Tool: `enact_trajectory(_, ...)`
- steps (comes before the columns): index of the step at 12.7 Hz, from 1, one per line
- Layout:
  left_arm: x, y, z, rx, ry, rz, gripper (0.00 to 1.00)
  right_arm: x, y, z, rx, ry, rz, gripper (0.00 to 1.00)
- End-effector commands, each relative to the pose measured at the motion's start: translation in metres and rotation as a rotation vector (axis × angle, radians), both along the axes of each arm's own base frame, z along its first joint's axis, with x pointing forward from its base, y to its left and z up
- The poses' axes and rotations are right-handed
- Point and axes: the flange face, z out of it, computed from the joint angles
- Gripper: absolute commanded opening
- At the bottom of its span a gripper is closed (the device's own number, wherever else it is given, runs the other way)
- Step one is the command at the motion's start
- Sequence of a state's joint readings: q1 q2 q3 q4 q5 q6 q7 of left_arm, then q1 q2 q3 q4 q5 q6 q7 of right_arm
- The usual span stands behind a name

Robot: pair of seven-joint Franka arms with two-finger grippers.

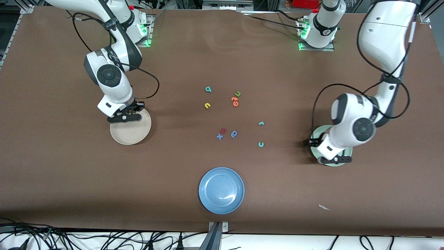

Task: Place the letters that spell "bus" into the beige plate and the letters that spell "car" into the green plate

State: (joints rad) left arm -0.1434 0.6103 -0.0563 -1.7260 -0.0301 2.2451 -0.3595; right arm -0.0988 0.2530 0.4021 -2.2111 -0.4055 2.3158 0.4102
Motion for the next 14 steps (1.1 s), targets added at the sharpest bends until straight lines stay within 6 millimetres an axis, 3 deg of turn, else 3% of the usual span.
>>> enact_trajectory(1,0.004,-0.064,-0.006,0.013,-0.001,0.219,1.00,-0.002,0.002,0.001,-0.001,-0.001,0.018,1.00)
enact_trajectory(4,-0.009,-0.111,-0.007,0.020,-0.005,0.237,1.00,-0.002,0.005,0.000,0.003,0.001,0.001,1.00)
enact_trajectory(6,-0.020,-0.147,-0.007,0.015,-0.041,0.171,1.00,-0.007,0.021,0.000,0.060,0.014,-0.071,1.00)
enact_trajectory(8,-0.031,-0.174,-0.019,0.008,-0.054,0.114,1.00,-0.006,0.050,0.002,0.121,0.020,-0.141,1.00)
enact_trajectory(11,-0.041,-0.190,-0.029,0.042,-0.062,0.002,0.96,-0.011,0.104,-0.004,0.176,-0.014,-0.220,1.00)
enact_trajectory(14,-0.028,-0.197,-0.043,0.035,-0.071,-0.040,0.91,-0.029,0.160,-0.014,0.233,-0.042,-0.280,1.00)
